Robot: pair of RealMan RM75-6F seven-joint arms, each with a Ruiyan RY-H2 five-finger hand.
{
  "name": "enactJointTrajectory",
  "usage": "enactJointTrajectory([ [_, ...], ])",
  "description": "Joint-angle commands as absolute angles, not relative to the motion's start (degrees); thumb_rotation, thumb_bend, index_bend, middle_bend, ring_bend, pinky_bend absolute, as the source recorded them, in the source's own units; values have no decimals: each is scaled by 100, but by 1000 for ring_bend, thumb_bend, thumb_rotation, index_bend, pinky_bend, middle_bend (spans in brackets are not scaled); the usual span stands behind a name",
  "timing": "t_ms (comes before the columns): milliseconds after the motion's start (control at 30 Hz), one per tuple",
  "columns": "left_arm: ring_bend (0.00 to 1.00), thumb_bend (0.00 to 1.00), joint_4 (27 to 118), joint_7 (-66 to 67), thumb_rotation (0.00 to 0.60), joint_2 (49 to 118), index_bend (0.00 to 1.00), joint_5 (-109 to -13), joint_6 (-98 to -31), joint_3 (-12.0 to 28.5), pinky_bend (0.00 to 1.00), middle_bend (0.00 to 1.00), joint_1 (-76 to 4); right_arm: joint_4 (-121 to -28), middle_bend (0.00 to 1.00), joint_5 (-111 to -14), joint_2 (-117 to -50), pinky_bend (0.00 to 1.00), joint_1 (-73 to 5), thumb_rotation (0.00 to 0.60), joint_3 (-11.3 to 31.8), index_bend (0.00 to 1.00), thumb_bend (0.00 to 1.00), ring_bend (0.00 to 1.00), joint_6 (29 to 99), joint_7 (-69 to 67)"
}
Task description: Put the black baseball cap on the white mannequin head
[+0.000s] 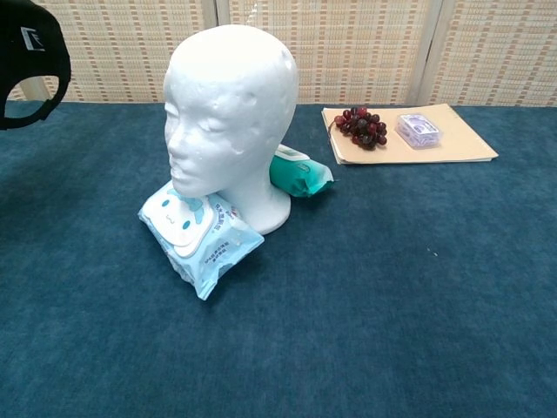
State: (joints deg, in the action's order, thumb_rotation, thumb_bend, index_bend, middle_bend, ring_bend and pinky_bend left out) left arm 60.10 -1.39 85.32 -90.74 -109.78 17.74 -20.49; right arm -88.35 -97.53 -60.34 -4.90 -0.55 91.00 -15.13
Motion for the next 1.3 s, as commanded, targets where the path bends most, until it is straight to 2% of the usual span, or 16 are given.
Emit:
enactJointTrajectory([
  [33, 522, 374, 6132, -44, 600, 8484, 835, -9162, -10997, 1800, 586, 741, -2149, -8835, 325, -9754, -6034, 433, -490, 600, -54, 353, 38, 255, 9102, -1516],
  [633, 522, 375, 7177, 942, 600, 8264, 829, -9825, -10837, 1980, 585, 739, -2917, -8797, 325, -9727, -5998, 433, -464, 600, -32, 353, 39, 255, 9165, -1655],
  [1300, 522, 382, 7328, 1529, 600, 8720, 828, -10306, -10386, 2012, 585, 739, -3800, -8728, 325, -9614, -5941, 433, -434, 600, 27, 353, 38, 255, 9212, -1906],
])
